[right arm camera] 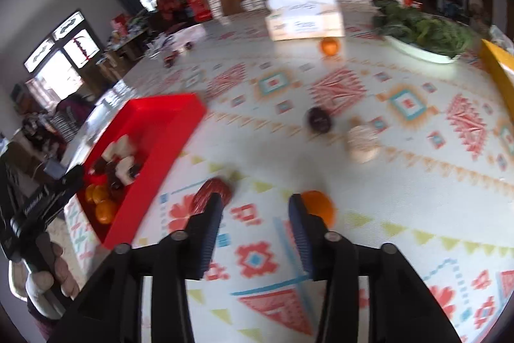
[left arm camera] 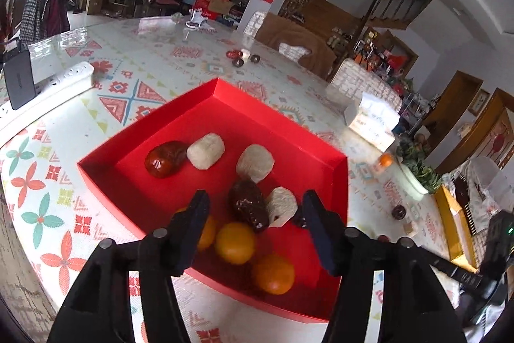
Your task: Organize fruits
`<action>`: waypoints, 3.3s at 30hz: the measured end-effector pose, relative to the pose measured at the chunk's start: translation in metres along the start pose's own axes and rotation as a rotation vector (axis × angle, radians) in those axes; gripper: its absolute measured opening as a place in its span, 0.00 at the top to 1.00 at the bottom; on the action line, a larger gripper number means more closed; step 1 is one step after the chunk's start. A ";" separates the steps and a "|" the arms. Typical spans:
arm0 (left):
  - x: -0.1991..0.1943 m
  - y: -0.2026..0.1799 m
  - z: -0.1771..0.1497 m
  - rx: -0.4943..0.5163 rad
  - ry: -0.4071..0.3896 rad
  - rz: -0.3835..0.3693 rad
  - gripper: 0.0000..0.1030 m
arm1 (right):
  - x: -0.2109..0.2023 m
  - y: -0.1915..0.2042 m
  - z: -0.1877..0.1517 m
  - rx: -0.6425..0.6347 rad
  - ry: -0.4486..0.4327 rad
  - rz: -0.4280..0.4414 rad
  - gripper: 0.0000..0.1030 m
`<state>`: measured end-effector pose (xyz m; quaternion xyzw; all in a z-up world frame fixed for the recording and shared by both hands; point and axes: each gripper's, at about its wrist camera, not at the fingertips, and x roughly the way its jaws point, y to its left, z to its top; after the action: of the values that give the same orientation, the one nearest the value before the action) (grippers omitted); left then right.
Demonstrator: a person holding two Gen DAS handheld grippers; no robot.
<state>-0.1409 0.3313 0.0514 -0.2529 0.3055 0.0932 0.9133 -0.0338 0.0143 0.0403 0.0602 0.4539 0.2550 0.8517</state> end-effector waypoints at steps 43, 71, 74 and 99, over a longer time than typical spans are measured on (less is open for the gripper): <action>-0.023 0.068 0.014 -0.187 -0.046 -0.015 0.32 | 0.083 0.149 0.048 -0.162 0.042 0.101 0.61; -0.036 -0.079 -0.021 0.176 0.047 -0.153 0.23 | -0.093 -0.009 -0.012 -0.102 -0.366 -0.364 0.00; -0.030 -0.104 -0.037 0.225 0.087 -0.178 0.22 | -0.099 -0.035 -0.017 -0.075 -0.365 -0.414 0.00; 0.079 -0.202 -0.111 0.454 0.317 -0.091 0.22 | -0.111 -0.132 -0.026 0.113 -0.245 -0.327 0.00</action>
<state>-0.0685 0.1026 0.0094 -0.0668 0.4461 -0.0592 0.8905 -0.0551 -0.1565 0.0636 0.0638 0.3643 0.0782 0.9258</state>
